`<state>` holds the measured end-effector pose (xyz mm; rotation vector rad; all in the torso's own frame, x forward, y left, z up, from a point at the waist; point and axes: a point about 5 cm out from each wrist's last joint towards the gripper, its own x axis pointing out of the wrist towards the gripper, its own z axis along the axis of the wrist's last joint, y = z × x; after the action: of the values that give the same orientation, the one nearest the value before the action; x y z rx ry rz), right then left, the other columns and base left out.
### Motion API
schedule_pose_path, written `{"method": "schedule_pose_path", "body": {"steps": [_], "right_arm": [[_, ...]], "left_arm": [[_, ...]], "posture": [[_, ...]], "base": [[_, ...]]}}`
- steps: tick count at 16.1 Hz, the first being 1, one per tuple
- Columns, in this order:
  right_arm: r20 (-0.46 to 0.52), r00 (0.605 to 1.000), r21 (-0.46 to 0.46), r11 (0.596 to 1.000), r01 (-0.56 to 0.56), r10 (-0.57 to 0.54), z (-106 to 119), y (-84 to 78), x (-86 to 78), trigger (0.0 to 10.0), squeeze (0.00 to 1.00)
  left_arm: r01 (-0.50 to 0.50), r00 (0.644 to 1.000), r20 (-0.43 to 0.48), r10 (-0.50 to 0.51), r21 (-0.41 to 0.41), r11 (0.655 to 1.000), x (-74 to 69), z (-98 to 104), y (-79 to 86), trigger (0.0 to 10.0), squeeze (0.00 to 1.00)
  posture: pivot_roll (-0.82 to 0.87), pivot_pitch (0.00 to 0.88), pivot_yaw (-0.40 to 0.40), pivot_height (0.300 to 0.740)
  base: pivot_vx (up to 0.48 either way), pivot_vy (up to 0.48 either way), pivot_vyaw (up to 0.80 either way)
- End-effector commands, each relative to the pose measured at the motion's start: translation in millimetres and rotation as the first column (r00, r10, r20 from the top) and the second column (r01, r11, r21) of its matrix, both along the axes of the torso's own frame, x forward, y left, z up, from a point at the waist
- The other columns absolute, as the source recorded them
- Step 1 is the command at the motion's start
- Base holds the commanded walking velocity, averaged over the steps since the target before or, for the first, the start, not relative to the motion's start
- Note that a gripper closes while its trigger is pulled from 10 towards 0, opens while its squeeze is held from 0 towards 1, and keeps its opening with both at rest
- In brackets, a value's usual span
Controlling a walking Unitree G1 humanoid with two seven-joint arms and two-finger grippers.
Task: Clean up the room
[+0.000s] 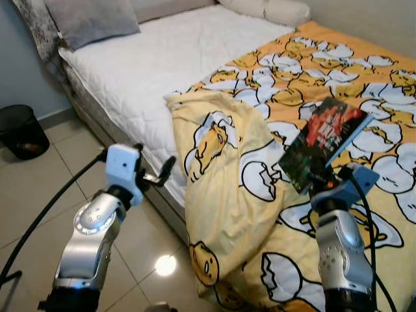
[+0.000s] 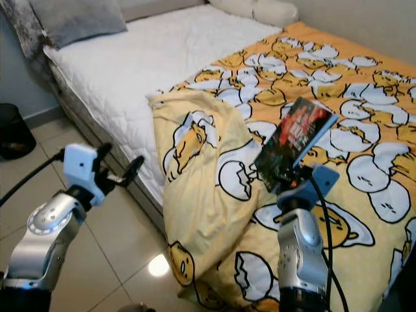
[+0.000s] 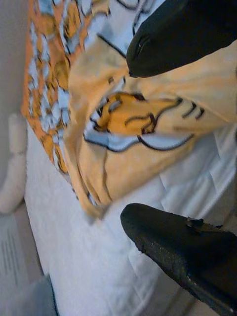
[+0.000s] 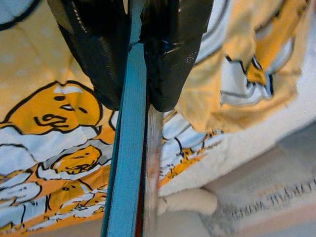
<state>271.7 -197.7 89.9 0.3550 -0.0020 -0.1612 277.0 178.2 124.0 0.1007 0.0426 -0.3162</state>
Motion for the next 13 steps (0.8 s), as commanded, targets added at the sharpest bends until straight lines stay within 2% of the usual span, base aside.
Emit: {"method": "schedule_pose_path", "body": {"steps": [1, 2, 3, 4, 6, 7, 8, 10, 12, 13], "right_arm": [[0.003, 1.000, -0.106, 0.994, -0.009, 0.009, 8, 1.0, -1.4, 10.0, 0.00], [-0.040, 0.999, -0.152, 0.988, 0.013, -0.019, 2, -0.6, -3.3, 10.0, 0.00], [-0.025, 0.999, -0.158, 0.987, 0.025, -0.029, 3, -1.1, -2.3, 10.0, 0.00], [-0.026, 0.999, -0.174, 0.984, 0.023, -0.028, 5, 2.0, 3.4, 10.0, 0.00], [-0.032, 0.999, -0.222, 0.975, -0.021, 0.014, 11, 10.8, 12.5, 10.0, 0.00], [-0.013, 1.000, -0.197, 0.980, -0.028, 0.025, 14, 14.0, 15.0, 10.0, 0.00], [-0.024, 0.999, -0.153, 0.988, -0.036, 0.033, 13, 15.9, 16.7, 10.0, 0.00], [-0.031, 0.999, -0.125, 0.992, -0.034, 0.030, 13, 17.7, 16.1, 10.0, 0.00], [-0.038, 0.999, -0.214, 0.977, -0.023, 0.016, 13, 17.5, 15.2, 10.0, 0.00], [-0.040, 0.999, -0.230, 0.973, -0.024, 0.015, 12, 17.7, 15.6, 10.0, 0.00]], "left_arm": [[-0.033, 0.999, 0.001, 0.033, 0.045, 0.998, 0.1, 1, 5.1, 10.0, 0.58], [-0.042, 0.999, 0.001, 0.042, 0.057, 0.997, 0.5, 0, 5.7, 10.0, 0.57], [-0.043, 0.999, 0.001, 0.043, 0.055, 0.998, -0.1, 1, 5.3, 10.0, 0.56], [-0.047, 0.999, 0.010, 0.047, 0.088, 0.995, 1.4, 1, 4.3, 10.0, 0.55], [-0.058, 0.998, 0.008, 0.058, 0.073, 0.996, 6.8, 3, 0.6, 10.0, 0.53], [-0.055, 0.998, 0.004, 0.055, 0.048, 0.997, 8.8, 6, -1.5, 10.0, 0.53], [-0.046, 0.999, 0.006, 0.046, 0.061, 0.997, 9.5, 6, -1.7, 10.0, 0.53], [-0.052, 0.999, 0.008, 0.051, 0.060, 0.997, 9.7, 8, 0.3, 10.0, 0.53], [-0.054, 0.999, 0.003, 0.054, 0.049, 0.997, 9.7, 9, 0.9, 10.0, 0.52], [-0.057, 0.998, 0.006, 0.057, 0.053, 0.997, 9.8, 9, 0.5, 10.0, 0.51]], "posture": [[0.01, 0.000, -0.026, 0.740], [0.00, 0.000, -0.022, 0.740], [0.00, 0.000, -0.026, 0.740], [0.01, 0.000, -0.031, 0.740], [0.01, 0.000, -0.017, 0.740], [0.01, 0.000, -0.016, 0.740], [0.01, 0.000, -0.014, 0.740], [0.01, 0.000, -0.012, 0.740], [0.01, 0.000, -0.009, 0.740], [0.01, 0.000, -0.011, 0.740]], "base": [[0.000, 0.000, 0.00], [0.000, 0.000, 0.00], [0.000, 0.000, 0.00], [0.000, 0.000, 0.00], [0.000, 0.000, -0.70], [0.000, 0.000, -0.80], [0.000, 0.000, -0.80], [0.000, 0.000, -0.80], [0.000, 0.000, -0.80], [0.000, 0.000, -0.80]]}}
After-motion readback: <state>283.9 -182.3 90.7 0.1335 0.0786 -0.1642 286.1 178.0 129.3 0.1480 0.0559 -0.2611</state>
